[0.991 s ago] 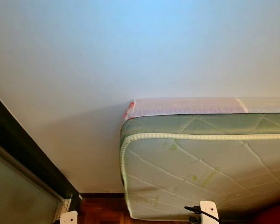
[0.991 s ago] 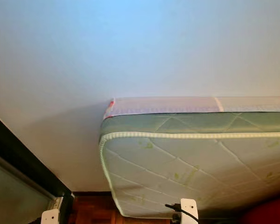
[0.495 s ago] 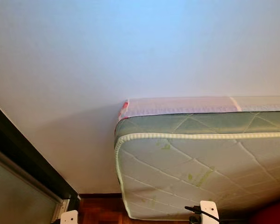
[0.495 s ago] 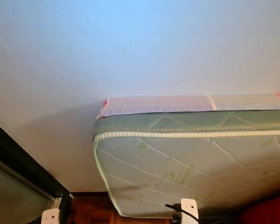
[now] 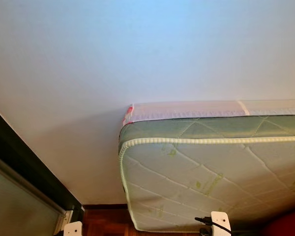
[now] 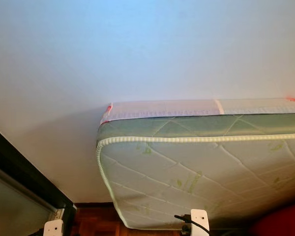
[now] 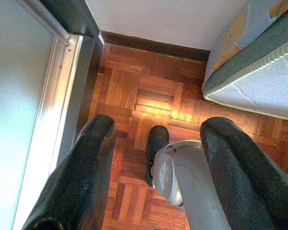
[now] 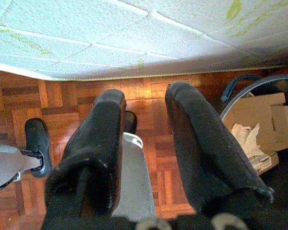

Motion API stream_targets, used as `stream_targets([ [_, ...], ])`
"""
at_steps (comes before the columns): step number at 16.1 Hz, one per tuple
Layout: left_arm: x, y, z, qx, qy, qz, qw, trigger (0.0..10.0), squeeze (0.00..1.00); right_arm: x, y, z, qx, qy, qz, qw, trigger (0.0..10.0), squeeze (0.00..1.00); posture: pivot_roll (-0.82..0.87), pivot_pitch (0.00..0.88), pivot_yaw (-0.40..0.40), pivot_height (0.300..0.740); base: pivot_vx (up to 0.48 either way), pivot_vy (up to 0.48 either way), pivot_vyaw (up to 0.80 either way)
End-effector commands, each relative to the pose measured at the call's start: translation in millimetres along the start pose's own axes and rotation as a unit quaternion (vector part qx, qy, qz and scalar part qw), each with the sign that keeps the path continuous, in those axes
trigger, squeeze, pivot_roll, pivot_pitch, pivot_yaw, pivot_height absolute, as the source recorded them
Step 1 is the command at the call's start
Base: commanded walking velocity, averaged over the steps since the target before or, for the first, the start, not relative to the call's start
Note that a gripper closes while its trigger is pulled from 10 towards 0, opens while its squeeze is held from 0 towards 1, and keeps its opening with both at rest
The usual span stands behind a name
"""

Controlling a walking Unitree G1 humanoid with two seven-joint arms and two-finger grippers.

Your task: Clean up the room

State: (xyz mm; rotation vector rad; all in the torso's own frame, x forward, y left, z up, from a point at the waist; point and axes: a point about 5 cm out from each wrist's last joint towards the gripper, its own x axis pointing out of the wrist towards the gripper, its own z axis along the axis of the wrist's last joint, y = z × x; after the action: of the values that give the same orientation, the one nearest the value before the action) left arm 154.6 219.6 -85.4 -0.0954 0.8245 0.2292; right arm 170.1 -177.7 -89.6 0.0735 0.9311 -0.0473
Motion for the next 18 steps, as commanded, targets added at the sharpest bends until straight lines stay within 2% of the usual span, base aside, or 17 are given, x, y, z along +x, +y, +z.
stream_targets([
  [1, 23.2, -57.5, 72.2, 0.054, -0.033, -0.085, 0.994, 10.0, 0.00, 6.1, -14.3, 37.5, 0.033, -0.021, -0.002, 0.999, 10.0, 0.00, 0.06, 0.000, -0.060, 0.740, -0.259, 0.000, 0.00],
  [18, 22.8, -57.3, 70.4, 0.057, -0.032, -0.088, 0.994, 10.0, 0.00, 5.9, -13.9, 35.7, 0.029, -0.018, 0.002, 0.999, 10.0, 0.00, 0.05, 0.000, -0.059, 0.740, -0.270, 0.000, 0.00],
])
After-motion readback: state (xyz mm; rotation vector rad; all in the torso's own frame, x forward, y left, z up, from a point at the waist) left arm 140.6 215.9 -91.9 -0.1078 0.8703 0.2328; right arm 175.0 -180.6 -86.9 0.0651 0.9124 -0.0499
